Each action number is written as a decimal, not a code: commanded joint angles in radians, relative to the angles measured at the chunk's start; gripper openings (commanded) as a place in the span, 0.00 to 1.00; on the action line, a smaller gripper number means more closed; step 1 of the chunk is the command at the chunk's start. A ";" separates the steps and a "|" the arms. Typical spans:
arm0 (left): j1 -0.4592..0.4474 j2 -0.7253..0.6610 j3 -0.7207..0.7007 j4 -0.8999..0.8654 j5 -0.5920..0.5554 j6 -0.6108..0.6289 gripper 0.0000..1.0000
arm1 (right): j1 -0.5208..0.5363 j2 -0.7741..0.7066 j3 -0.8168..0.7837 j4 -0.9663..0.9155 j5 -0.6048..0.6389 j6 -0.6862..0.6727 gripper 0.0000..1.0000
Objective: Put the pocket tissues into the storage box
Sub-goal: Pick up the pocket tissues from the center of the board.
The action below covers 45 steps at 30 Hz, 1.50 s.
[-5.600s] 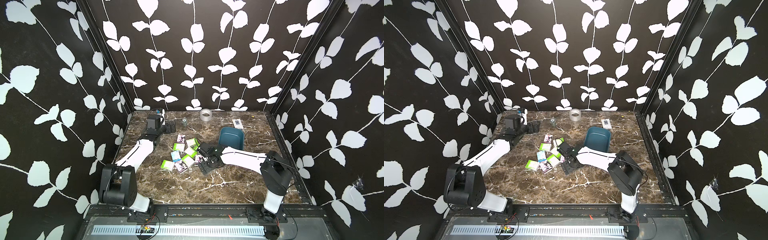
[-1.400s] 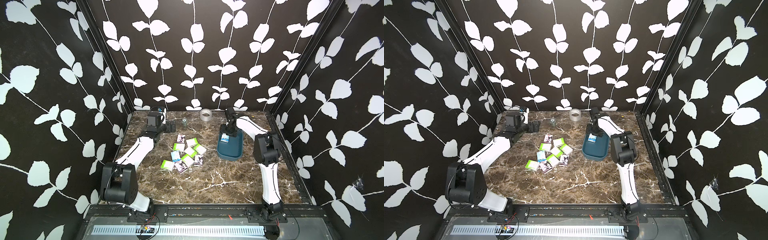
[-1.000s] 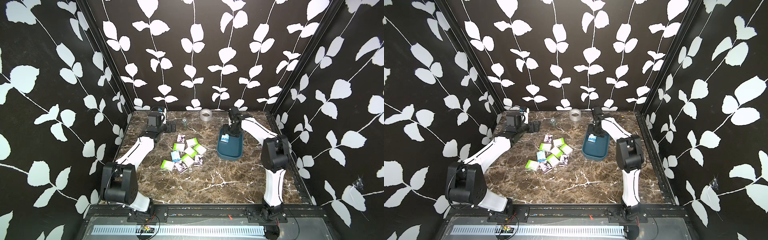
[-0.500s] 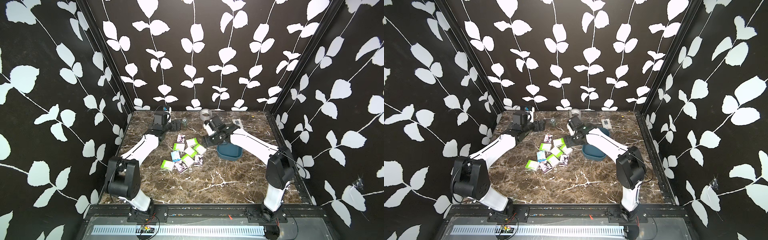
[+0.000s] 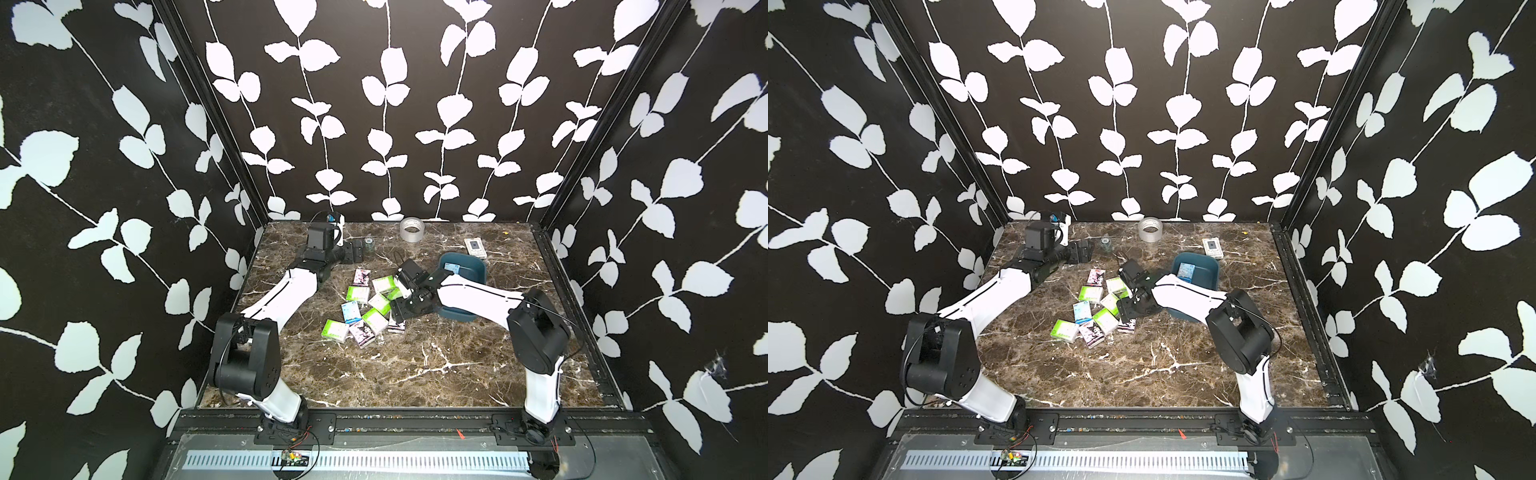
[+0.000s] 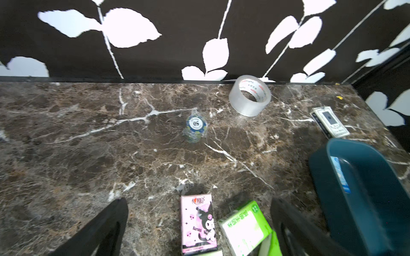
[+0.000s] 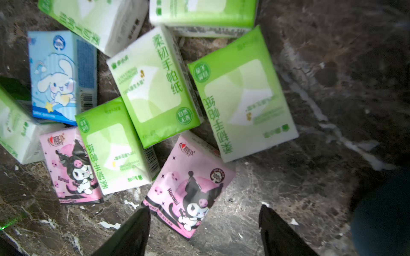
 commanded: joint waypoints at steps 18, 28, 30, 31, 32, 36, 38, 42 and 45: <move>0.104 -0.028 0.004 0.082 0.431 -0.039 0.99 | -0.003 0.156 0.124 -0.076 -0.088 -0.003 0.41; 0.108 -0.036 -0.004 0.079 0.416 -0.018 0.99 | -0.005 0.171 0.138 -0.087 -0.095 -0.005 0.02; 0.108 -0.037 -0.011 0.084 0.400 -0.009 0.99 | -0.005 0.163 0.141 -0.087 -0.092 -0.009 0.00; 0.108 -0.037 -0.013 0.088 0.398 -0.006 0.99 | -0.004 0.154 0.142 -0.083 -0.087 -0.010 0.00; 0.109 -0.037 -0.015 0.093 0.397 -0.005 0.99 | -0.005 0.142 0.144 -0.077 -0.083 -0.012 0.00; 0.108 -0.028 -0.006 0.114 0.414 -0.024 0.99 | -0.019 0.046 0.160 -0.015 -0.079 -0.021 0.00; 0.108 -0.025 -0.002 0.122 0.426 -0.032 0.99 | -0.052 -0.006 0.163 0.028 -0.076 -0.001 0.00; 0.108 -0.023 -0.010 0.159 0.439 -0.050 0.99 | -0.160 -0.076 0.167 0.120 -0.109 0.058 0.00; 0.108 -0.023 -0.008 0.172 0.447 -0.062 0.99 | -0.232 -0.102 0.201 0.080 -0.090 0.042 0.00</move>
